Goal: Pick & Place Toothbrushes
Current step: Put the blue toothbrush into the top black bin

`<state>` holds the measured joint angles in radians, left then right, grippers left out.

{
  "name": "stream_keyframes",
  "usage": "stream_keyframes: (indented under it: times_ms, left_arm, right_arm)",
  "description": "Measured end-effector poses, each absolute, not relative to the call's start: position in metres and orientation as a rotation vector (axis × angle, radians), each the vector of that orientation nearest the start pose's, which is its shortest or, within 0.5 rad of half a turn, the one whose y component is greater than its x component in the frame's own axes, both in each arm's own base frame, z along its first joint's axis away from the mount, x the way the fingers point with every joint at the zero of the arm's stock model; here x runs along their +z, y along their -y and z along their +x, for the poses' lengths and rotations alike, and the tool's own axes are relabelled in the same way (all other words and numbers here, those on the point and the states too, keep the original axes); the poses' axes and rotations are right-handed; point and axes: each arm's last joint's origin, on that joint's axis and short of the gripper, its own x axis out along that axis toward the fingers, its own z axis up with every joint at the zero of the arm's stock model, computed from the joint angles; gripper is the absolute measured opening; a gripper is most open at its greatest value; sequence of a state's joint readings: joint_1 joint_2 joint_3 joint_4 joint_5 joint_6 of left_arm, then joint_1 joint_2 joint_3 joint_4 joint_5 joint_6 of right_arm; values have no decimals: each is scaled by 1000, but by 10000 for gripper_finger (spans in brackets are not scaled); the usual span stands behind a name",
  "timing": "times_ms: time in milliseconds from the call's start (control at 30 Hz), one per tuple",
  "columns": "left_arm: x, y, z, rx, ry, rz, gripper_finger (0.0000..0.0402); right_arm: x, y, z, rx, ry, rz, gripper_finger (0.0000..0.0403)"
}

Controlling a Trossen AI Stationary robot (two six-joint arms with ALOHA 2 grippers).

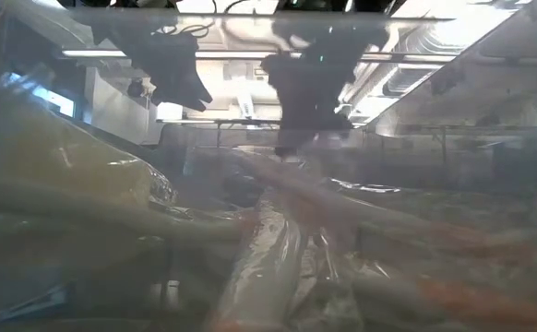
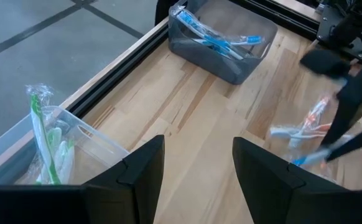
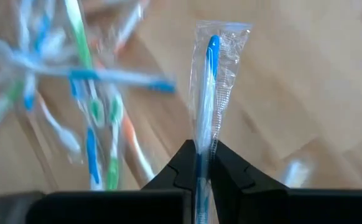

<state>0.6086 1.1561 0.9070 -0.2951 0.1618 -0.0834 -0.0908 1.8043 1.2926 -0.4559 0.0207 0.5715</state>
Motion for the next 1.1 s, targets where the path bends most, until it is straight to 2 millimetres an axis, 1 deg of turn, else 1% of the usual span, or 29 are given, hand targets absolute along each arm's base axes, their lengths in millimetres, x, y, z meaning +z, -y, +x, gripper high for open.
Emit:
stream_keyframes:
  times_ms: [167,333,467,600,700,800,933,1100]
  left_arm:
    - [293,-138,206,457,-490,-286,187]
    - [293,-138,206,457,-491,-286,187]
    - [293,-138,206,457,-490,-286,187]
    - [293,-138,206,457,-490,-286,187]
    - [293,-138,206,457,-490,-286,187]
    - [293,-138,206,457,-490,-286,187]
    - [293,-138,206,457,-490,-287,187]
    - [293,-138,206,466,-479,-338,187]
  right_arm:
    - [251,50,361,-418,-793,528,16]
    - [288,64,340,-485,-668,505,16]
    - [311,74,322,-553,-579,496,16]
    - [328,84,308,-645,-504,472,16]
    - [336,90,299,-712,-464,451,16]
    - [338,98,293,-791,-447,435,16]
    - [337,111,287,-891,-436,446,16]
    - [333,124,278,-1010,-446,470,16]
